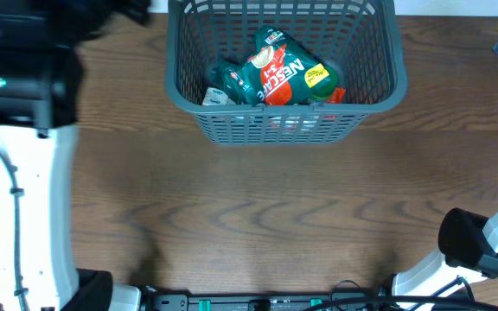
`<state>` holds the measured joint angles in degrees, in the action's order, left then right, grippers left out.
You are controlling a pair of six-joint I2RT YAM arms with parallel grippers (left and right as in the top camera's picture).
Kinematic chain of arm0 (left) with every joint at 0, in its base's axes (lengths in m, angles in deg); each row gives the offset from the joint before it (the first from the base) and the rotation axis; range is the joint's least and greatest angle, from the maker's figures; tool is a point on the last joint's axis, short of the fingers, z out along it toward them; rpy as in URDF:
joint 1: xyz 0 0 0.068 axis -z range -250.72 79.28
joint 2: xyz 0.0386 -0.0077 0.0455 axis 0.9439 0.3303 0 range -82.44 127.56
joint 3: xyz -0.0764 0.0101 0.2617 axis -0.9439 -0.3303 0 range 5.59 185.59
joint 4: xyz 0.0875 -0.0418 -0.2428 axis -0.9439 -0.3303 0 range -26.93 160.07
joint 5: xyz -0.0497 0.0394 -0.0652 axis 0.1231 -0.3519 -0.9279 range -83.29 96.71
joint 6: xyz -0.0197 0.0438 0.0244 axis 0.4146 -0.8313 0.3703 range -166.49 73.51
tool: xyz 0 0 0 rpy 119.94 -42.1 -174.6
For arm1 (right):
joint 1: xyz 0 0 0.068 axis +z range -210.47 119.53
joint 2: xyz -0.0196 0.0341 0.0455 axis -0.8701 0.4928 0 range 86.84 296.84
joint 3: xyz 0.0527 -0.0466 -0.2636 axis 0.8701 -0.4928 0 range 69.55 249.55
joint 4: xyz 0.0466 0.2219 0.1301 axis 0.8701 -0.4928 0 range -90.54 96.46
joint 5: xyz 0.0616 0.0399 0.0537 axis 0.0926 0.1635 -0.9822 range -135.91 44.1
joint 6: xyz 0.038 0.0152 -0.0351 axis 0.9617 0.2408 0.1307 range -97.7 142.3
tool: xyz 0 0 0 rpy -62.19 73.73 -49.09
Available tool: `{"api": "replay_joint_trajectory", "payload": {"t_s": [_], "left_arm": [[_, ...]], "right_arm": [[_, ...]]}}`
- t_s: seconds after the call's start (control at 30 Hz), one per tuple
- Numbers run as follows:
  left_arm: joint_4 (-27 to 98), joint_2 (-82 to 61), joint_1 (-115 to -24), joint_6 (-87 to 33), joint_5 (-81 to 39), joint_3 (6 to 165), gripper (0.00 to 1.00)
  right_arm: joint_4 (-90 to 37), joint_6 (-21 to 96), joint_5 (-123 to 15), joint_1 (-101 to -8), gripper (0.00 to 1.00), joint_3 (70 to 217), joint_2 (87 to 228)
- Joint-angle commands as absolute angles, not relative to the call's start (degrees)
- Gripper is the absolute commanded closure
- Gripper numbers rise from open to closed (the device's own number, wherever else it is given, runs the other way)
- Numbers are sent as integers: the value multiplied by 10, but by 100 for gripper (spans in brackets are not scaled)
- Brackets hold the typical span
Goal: Pack container
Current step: 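Carry the light-blue packet with the left gripper and drop it in the basket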
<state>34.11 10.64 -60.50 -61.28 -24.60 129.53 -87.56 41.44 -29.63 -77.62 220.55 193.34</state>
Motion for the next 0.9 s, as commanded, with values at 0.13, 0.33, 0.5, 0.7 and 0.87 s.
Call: {"api": "replay_joint_trajectory", "payload": {"t_s": [0.13, 0.33, 0.5, 0.7, 0.87], "left_arm": [[342, 190, -478, -690, -252, 1294, 94], [347, 291, -446, -689, -232, 1294, 94], [346, 370, -444, -688, -232, 1294, 94], [344, 403, -444, -662, -233, 1294, 37], [348, 389, -444, -657, -233, 1294, 2]], "right_arm": [[-876, 424, -294, -776, 1, 2206, 1936], [-876, 424, -294, -776, 1, 2206, 1936], [-876, 424, -294, -776, 1, 2206, 1936], [-876, 424, -294, -776, 1, 2206, 1936], [-876, 424, -294, -776, 1, 2206, 1936]]}}
